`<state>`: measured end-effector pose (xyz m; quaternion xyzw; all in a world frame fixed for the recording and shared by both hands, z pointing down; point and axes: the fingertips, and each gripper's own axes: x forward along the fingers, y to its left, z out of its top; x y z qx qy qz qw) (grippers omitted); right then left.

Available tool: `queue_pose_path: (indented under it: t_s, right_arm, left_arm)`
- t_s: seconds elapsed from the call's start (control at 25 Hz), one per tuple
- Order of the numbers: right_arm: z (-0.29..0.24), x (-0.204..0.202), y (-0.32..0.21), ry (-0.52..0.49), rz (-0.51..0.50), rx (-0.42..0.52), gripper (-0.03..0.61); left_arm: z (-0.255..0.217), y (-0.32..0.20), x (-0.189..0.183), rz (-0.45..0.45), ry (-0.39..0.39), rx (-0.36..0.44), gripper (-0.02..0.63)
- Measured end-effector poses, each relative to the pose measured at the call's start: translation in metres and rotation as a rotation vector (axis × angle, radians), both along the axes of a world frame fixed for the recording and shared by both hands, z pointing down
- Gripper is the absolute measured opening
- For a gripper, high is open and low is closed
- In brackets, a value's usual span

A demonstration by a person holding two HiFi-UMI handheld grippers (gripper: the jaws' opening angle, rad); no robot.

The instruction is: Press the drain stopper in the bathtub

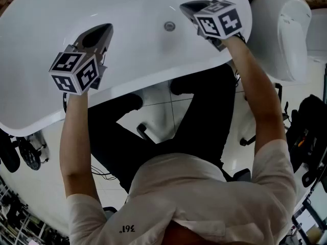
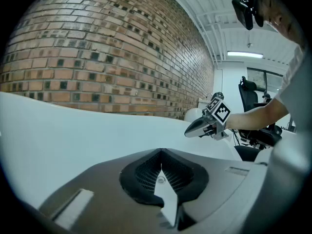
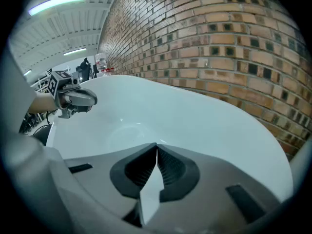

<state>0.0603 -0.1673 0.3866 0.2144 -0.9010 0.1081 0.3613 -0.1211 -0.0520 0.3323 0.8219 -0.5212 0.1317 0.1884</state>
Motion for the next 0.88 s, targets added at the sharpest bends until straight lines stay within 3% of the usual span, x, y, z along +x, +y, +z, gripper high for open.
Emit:
queue_pose_path:
  t_s: [0.28, 0.52, 0.68, 0.88]
  right_arm:
    - [0.027, -0.025, -0.062, 0.092, 0.013, -0.02, 0.017]
    - [0.092, -0.047, -0.101, 0.161, 0.071, -0.105, 0.011]
    - [0.149, -0.05, -0.113, 0.234, 0.116, -0.18, 0.012]
    - [0.21, -0.053, -0.11, 0.286, 0.145, -0.268, 0.012]
  left_arm:
    - [0.0, -0.043, 0.005, -0.063, 0.062, 0.017, 0.011]
    - [0.031, -0.071, 0.014, -0.102, 0.132, -0.048, 0.011]
    - [0.058, -0.084, 0.021, -0.106, 0.128, -0.127, 0.011]
    - [0.074, -0.097, 0.033, -0.018, 0.068, -0.209, 0.011]
